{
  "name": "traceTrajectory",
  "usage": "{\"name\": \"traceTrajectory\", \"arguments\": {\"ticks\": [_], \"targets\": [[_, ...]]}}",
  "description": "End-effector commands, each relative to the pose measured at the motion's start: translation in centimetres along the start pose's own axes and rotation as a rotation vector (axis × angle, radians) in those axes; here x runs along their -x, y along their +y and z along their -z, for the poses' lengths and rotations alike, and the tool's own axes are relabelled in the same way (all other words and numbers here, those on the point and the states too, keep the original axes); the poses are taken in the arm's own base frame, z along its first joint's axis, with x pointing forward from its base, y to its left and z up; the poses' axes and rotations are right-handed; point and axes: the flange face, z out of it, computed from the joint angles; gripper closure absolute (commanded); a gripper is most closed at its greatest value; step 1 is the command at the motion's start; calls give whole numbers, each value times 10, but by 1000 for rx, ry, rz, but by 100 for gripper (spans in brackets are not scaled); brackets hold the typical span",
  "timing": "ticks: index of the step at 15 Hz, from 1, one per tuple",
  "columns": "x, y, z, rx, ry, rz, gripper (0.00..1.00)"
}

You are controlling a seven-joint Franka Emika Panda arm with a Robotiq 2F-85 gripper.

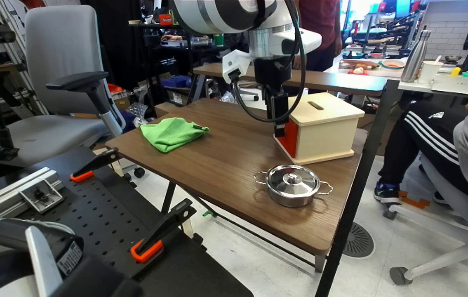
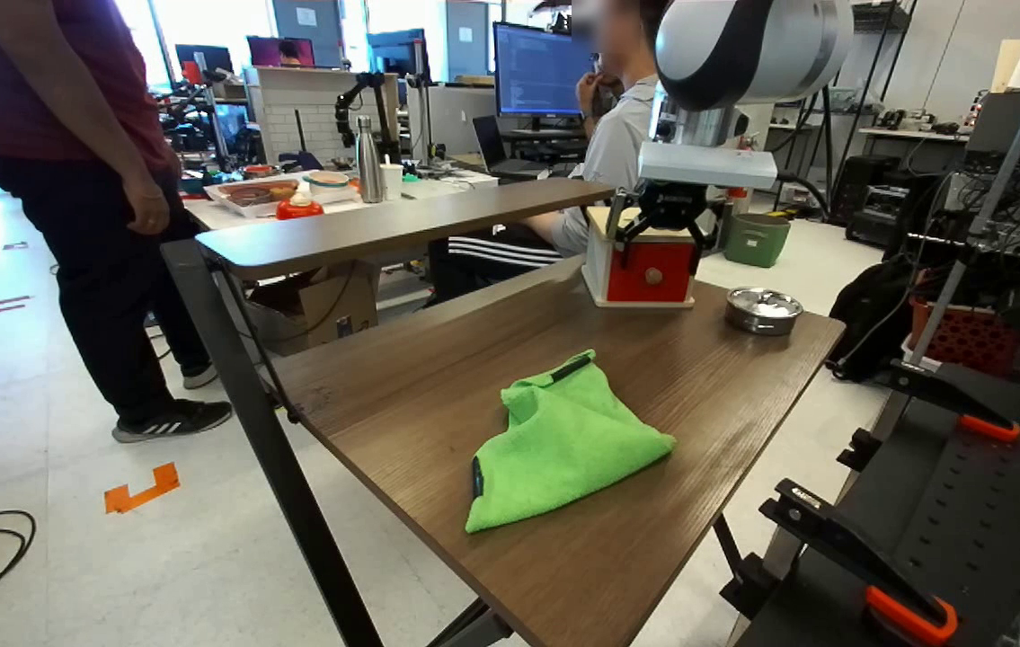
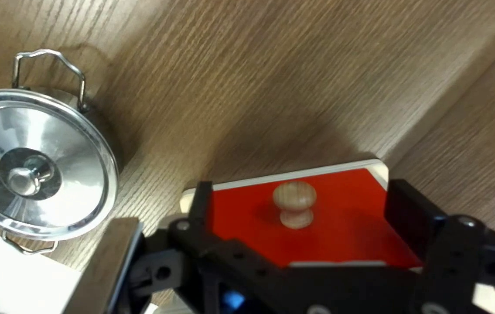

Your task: Open the drawer

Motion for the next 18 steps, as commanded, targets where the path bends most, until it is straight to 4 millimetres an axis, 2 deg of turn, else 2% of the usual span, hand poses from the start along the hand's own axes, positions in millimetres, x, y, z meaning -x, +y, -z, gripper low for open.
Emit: {"name": "traceTrajectory", "arguments": {"ticks": [1, 3, 4, 5, 14, 18], "targets": [[-7, -7, -7, -5, 18, -13, 0], [-7, -8, -11, 0, 17, -10, 0], [-7, -9, -12, 4, 16, -7, 16], [-7, -9, -13, 5, 22, -3, 26], [-6, -8, -15, 29, 40, 11, 95], [1, -5, -16, 43, 22, 33, 93]]}}
